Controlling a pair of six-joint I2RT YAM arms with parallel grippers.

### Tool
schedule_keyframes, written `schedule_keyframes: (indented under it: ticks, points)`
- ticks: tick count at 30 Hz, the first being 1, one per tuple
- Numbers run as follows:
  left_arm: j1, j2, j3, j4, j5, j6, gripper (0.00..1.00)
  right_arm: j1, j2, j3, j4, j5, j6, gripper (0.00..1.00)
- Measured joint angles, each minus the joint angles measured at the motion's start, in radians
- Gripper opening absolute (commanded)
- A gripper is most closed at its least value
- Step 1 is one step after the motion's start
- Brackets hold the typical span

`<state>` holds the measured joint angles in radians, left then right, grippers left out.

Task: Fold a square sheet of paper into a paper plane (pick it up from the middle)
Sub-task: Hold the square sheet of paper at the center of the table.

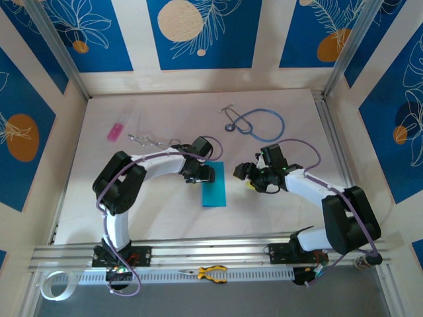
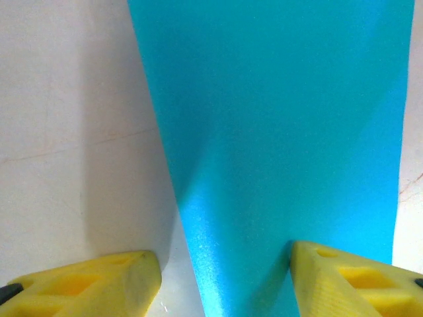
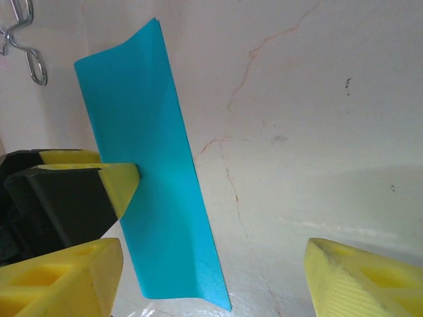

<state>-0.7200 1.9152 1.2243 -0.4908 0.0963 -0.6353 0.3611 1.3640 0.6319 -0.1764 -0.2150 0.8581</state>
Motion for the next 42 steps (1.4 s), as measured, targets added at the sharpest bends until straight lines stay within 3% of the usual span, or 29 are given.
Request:
schedule_keyframes:
  ticks: [11,14,20,24,27,42]
  points:
    - [0.000,0.005,0.003,-0.004,0.000,0.017,0.61,0.010,0.023,0.000,0.005,-0.014,-0.008,0.72]
    - [0.000,0.005,0.003,-0.005,0.000,0.016,0.61,0.013,0.035,0.000,0.005,-0.022,-0.013,0.67]
    - [0.000,0.006,0.003,-0.005,0.000,0.014,0.61,0.024,0.057,0.002,0.020,-0.049,-0.026,0.41]
    - [0.000,0.006,0.003,-0.005,0.000,0.013,0.61,0.037,0.096,0.009,0.050,-0.069,-0.030,0.15]
    - [0.000,0.006,0.003,-0.005,0.000,0.013,0.61,0.061,0.138,0.025,0.065,-0.075,-0.023,0.01]
    - [-0.001,0.006,0.003,-0.004,0.000,0.006,0.61,0.223,0.282,0.169,0.089,0.076,-0.019,0.00]
